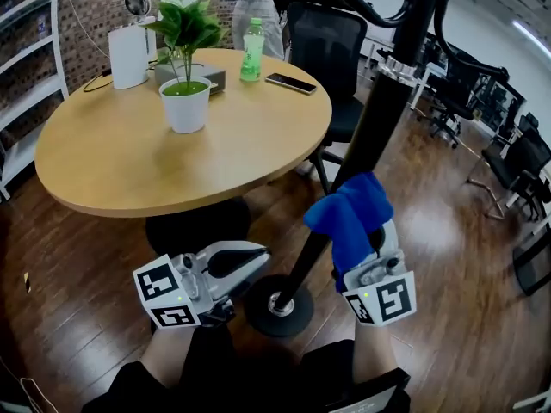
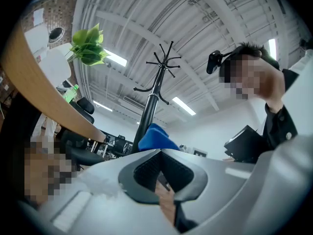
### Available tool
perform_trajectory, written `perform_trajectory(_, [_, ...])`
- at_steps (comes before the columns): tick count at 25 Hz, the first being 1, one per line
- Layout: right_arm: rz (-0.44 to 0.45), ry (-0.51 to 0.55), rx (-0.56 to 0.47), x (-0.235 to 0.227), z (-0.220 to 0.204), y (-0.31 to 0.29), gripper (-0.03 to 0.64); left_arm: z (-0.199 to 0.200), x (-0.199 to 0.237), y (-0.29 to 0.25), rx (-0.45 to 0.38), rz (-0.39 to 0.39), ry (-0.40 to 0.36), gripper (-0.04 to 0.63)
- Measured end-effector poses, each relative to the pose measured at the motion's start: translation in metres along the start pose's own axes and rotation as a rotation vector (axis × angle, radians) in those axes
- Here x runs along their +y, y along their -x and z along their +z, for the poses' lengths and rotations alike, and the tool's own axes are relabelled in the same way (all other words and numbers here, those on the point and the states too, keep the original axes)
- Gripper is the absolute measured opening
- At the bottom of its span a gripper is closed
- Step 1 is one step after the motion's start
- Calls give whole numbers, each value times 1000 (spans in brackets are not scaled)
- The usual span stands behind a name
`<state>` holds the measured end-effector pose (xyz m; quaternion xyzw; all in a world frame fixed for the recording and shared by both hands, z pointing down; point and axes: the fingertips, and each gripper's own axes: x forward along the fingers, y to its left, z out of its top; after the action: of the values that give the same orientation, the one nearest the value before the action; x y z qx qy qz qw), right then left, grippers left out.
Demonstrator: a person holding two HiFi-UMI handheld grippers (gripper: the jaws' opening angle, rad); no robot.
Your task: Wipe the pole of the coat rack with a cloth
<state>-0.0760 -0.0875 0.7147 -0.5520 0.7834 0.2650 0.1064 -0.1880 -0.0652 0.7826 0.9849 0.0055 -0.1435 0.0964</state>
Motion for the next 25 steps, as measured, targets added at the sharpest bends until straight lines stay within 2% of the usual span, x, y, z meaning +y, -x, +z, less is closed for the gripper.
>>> perform_trajectory(5, [110,-16,171,39,-99,49,23,-22,3,-5,37,4,24,0])
perform_trajectory(9, [148,-82,278,65,-167,83,23,-33,6,-8,54,14,40,0])
perform_trajectory(14, [228,-46,450,95,-239,115,21,-38,7,-10,70,22,40,0])
perform_trajectory(22, [273,-125,628,118,-304,146,21,-47,10,-17,96,30,44,0])
perform_trajectory(25, [247,-138,630,117,-304,146,22,-49,8,-20,100,25,45,0])
